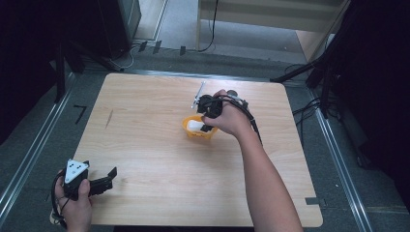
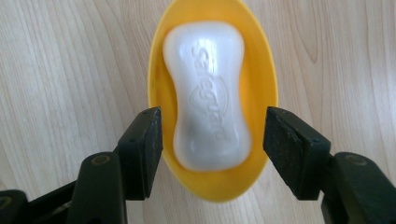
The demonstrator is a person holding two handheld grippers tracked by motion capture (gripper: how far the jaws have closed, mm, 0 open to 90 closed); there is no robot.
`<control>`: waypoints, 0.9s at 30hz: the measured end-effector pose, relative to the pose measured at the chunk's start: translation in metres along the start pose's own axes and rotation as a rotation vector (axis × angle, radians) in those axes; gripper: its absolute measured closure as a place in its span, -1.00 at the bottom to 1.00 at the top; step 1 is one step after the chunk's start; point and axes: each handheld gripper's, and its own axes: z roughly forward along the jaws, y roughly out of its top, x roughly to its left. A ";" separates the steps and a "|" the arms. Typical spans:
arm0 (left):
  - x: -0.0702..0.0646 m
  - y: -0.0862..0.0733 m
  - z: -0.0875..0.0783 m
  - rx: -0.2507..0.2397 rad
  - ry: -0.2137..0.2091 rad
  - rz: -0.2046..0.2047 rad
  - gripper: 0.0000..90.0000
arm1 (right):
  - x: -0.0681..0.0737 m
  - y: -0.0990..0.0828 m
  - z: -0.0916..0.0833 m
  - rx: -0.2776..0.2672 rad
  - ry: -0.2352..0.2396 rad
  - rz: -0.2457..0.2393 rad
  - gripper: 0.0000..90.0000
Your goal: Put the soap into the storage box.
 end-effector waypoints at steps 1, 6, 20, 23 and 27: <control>0.000 0.000 0.000 0.000 0.000 0.000 -1.00 | 0.000 -0.003 -0.001 -0.005 -0.002 0.008 -0.17; 0.000 0.000 0.000 0.004 0.001 0.004 -1.00 | 0.002 -0.017 -0.007 -0.018 -0.004 0.065 -0.27; -0.001 0.000 0.000 0.002 0.003 0.002 -1.00 | 0.011 -0.053 -0.021 -0.144 0.001 0.174 -0.43; 0.000 0.000 0.000 0.003 0.005 0.002 -1.00 | 0.013 -0.063 -0.021 -0.162 -0.002 0.198 -0.47; 0.000 0.000 0.000 0.003 0.009 0.001 -1.00 | 0.017 -0.074 -0.024 -0.193 -0.011 0.223 -0.60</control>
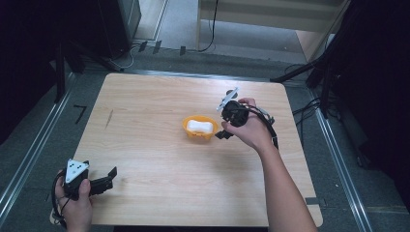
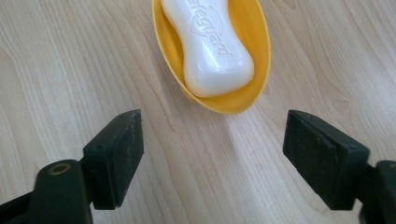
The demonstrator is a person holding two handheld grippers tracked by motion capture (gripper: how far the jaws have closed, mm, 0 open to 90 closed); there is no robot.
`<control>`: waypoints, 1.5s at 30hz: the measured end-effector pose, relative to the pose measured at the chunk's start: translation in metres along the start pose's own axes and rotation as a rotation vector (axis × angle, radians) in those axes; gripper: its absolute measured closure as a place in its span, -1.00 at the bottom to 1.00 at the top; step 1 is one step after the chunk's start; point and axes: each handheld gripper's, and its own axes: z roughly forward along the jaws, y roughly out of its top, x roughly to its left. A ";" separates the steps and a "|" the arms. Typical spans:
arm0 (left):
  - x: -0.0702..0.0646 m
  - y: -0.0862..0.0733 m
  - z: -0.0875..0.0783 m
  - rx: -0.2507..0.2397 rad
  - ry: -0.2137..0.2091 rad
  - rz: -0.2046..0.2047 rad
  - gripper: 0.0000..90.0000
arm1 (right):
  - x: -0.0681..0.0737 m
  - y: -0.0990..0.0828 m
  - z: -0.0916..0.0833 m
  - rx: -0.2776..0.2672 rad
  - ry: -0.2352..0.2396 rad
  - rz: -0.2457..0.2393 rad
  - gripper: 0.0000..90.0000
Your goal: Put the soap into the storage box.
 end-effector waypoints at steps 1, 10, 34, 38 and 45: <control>0.000 0.000 0.000 0.000 0.000 0.000 -1.00 | 0.001 -0.003 -0.001 -0.009 -0.007 0.007 -0.64; -0.001 0.000 0.000 -0.001 0.002 0.002 -1.00 | 0.009 -0.024 -0.014 -0.062 -0.023 0.075 -0.96; -0.001 0.000 0.000 -0.002 0.005 0.009 -1.00 | 0.027 -0.121 -0.010 -0.212 -0.074 0.272 -1.00; -0.001 0.000 0.000 -0.001 0.006 0.011 -1.00 | 0.034 -0.137 -0.012 -0.247 -0.075 0.302 -1.00; -0.002 0.000 0.000 0.000 0.007 0.012 -1.00 | 0.044 -0.164 -0.009 -0.291 -0.095 0.336 -1.00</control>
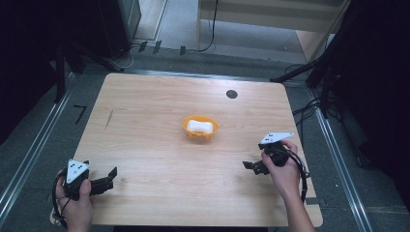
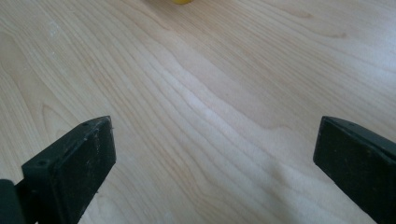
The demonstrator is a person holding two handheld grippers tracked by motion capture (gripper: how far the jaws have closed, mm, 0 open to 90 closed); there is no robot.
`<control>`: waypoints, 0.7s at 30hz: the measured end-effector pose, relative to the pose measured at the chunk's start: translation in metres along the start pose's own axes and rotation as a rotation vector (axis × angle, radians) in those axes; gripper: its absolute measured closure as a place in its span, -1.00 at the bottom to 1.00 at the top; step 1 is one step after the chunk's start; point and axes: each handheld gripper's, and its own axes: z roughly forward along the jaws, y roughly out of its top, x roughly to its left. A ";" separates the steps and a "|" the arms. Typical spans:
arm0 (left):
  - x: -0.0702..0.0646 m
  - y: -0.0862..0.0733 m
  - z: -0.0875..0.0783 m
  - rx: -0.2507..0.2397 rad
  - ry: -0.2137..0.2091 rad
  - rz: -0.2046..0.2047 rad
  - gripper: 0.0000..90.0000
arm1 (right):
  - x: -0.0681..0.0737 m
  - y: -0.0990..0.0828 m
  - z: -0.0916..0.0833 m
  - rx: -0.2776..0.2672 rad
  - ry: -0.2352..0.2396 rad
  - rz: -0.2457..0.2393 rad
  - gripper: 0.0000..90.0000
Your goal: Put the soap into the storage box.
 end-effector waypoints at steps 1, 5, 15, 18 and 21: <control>0.000 0.000 0.000 0.000 0.000 0.000 -1.00 | 0.000 0.000 0.000 0.000 0.000 0.000 -1.00; 0.000 0.000 0.000 -0.001 0.000 0.001 -1.00 | -0.001 -0.018 -0.008 -0.042 -0.027 0.025 -1.00; 0.000 0.000 0.000 0.000 0.003 0.003 -1.00 | -0.004 -0.051 -0.027 -0.108 -0.063 0.076 -1.00; 0.000 0.000 0.000 0.001 0.003 0.003 -1.00 | -0.005 -0.058 -0.030 -0.124 -0.064 0.092 -1.00; -0.001 0.000 0.000 0.001 0.004 0.004 -1.00 | -0.006 -0.073 -0.037 -0.140 -0.083 0.113 -1.00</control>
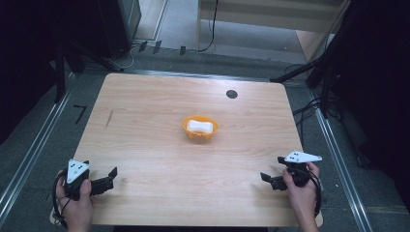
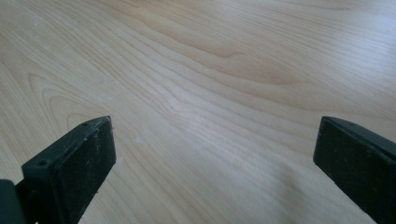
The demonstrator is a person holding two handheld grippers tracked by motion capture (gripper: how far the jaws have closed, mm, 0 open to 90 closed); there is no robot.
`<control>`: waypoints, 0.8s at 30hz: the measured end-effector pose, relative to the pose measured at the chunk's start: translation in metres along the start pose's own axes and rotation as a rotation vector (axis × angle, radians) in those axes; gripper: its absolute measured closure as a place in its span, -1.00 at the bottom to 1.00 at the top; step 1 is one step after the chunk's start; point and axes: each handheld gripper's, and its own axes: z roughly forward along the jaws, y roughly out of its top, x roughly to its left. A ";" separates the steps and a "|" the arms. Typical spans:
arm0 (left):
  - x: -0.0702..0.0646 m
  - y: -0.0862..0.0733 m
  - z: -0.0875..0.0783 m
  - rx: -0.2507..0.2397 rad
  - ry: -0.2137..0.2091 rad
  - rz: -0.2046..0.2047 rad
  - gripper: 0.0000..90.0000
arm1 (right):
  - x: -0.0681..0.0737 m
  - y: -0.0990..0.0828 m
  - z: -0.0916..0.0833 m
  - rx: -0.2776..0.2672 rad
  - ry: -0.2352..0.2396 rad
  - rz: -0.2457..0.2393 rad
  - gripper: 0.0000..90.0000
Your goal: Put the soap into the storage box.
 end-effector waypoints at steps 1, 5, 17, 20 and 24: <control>0.000 0.000 0.000 0.000 0.000 0.000 -1.00 | -0.001 -0.003 -0.002 -0.004 -0.003 0.002 -1.00; 0.000 0.000 0.000 0.001 0.001 0.002 -1.00 | -0.004 -0.014 -0.012 -0.016 -0.023 0.023 -1.00; -0.001 0.000 0.000 0.000 0.005 0.005 -1.00 | -0.012 -0.045 -0.038 -0.035 -0.056 0.067 -1.00; -0.001 0.000 0.000 0.000 0.005 0.007 -1.00 | -0.014 -0.052 -0.044 -0.045 -0.067 0.078 -1.00; -0.001 0.000 0.000 -0.002 0.004 0.006 -1.00 | -0.016 -0.059 -0.052 -0.056 -0.074 0.084 -1.00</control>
